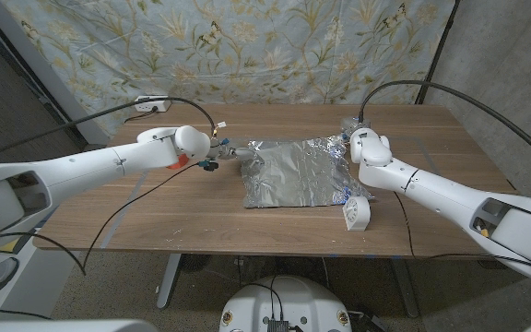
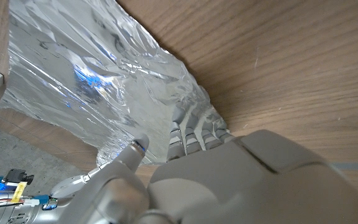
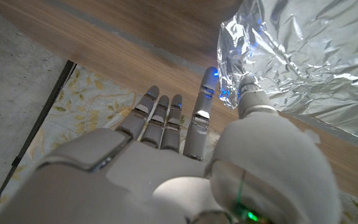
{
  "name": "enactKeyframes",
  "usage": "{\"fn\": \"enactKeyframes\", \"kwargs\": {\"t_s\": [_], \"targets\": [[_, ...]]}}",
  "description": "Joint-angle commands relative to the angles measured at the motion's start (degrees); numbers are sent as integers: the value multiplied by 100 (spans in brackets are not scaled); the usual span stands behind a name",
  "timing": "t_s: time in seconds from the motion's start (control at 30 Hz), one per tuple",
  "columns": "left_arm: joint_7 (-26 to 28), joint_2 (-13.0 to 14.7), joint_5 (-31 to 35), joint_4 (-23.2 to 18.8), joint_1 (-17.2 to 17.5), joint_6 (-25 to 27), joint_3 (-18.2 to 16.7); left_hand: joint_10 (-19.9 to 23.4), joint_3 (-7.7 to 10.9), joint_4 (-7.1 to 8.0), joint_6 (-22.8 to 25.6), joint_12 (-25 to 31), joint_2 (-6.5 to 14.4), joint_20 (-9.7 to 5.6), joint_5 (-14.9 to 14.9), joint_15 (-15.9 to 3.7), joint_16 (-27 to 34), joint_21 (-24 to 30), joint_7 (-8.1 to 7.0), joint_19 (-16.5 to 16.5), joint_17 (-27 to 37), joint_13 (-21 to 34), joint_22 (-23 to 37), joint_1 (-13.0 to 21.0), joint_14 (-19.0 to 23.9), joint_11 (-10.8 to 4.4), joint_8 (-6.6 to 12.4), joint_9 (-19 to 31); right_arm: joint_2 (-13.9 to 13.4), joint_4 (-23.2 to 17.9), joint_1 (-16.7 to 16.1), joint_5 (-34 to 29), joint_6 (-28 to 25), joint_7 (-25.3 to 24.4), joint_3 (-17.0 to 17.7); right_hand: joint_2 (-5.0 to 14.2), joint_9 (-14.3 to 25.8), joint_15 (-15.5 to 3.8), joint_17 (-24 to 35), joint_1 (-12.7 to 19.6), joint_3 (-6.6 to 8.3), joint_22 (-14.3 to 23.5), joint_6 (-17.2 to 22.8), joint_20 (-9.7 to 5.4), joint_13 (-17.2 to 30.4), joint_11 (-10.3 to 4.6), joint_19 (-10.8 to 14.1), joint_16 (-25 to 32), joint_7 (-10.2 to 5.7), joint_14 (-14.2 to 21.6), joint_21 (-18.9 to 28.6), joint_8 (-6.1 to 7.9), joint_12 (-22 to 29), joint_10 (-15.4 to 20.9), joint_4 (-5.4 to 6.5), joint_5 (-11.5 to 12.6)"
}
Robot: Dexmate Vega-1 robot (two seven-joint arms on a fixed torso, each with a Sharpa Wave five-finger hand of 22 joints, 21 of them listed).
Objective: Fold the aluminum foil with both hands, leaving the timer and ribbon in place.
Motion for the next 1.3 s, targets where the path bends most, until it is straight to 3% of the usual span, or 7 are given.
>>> {"fn": "enactKeyframes", "kwargs": {"t_s": [0.03, 0.67, 1.3], "targets": [[-89, -84, -13, 144, -13, -65, 25, 46, 13, -44, 13, 38, 6, 31, 33, 20, 44, 41, -27, 80, 15, 12, 19, 70, 20, 17, -15, 12, 50, 101, -14, 84, 55, -186, 42, 32, 22, -48, 24, 142, 39, 23, 197, -9, 2, -32, 120, 52, -31, 136, 21, 63, 1, 152, 13, 14], [-133, -136, -2, 216, -27, -33, 23, 42, 11, -96, 18, 39, 8, 27, 32, 14, 47, 10, -29, 95, 16, 12, 20, 109, 24, 17, -12, 12, 109, 264, -28, 171, 109, -371, 55, 131, 13, -367, 31, 569, 65, 29, 774, -175, -2, -250, 366, 67, -262, 435, 30, 186, 6, 648, -2, -2], [-179, -142, -24, 217, 1, -104, 40, 44, 2, -136, 18, 41, 9, 30, 28, 16, 50, -17, -30, 113, 18, 12, 22, 140, 34, 13, -11, 14, -26, -24, -73, 102, 60, -403, 80, 204, 3, -485, 49, 736, 39, 33, 1027, -237, -1, -341, 487, 101, -282, 628, 33, 223, 0, 927, 37, -25]]}}
